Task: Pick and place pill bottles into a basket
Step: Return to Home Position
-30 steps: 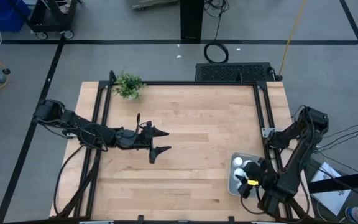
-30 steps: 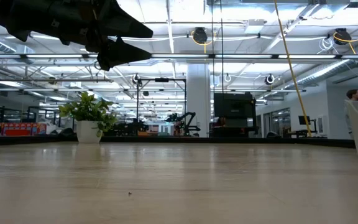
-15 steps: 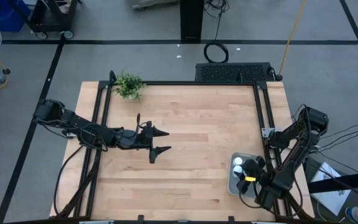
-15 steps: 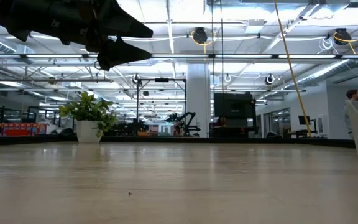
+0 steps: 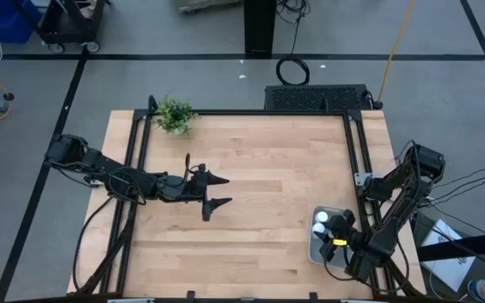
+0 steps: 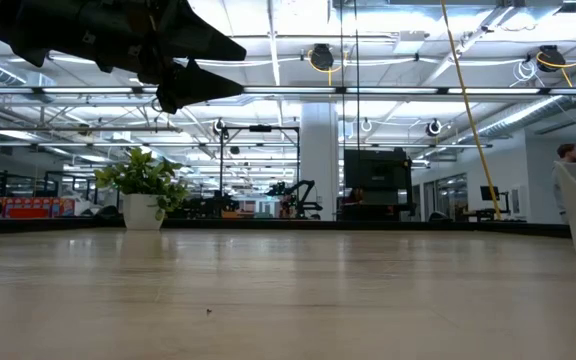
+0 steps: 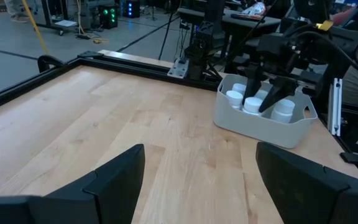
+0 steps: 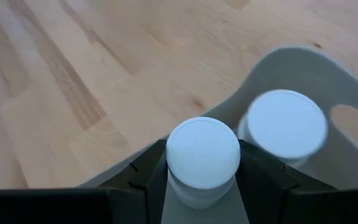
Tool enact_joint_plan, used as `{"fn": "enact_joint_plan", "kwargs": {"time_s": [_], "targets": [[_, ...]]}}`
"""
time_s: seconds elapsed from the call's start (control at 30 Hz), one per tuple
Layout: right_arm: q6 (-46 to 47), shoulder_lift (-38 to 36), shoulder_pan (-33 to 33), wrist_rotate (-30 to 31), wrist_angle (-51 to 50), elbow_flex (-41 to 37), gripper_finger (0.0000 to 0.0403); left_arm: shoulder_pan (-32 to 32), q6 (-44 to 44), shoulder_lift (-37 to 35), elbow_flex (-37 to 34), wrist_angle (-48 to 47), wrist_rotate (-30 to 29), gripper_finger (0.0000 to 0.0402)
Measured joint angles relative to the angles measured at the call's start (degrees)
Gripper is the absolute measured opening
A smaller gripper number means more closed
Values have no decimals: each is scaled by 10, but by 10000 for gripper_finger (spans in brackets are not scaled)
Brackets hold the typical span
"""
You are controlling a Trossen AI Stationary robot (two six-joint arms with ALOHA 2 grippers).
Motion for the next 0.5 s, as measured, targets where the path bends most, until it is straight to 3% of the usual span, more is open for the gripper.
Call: {"fn": "enact_joint_plan", "kwargs": {"time_s": [0.17,0.5], "targets": [[-27,0,0,5,33,-10,149,0,0,0,0,0,0,310],[-43,1,0,-8,42,-11,240,0,-1,0,0,0,0,310]]}}
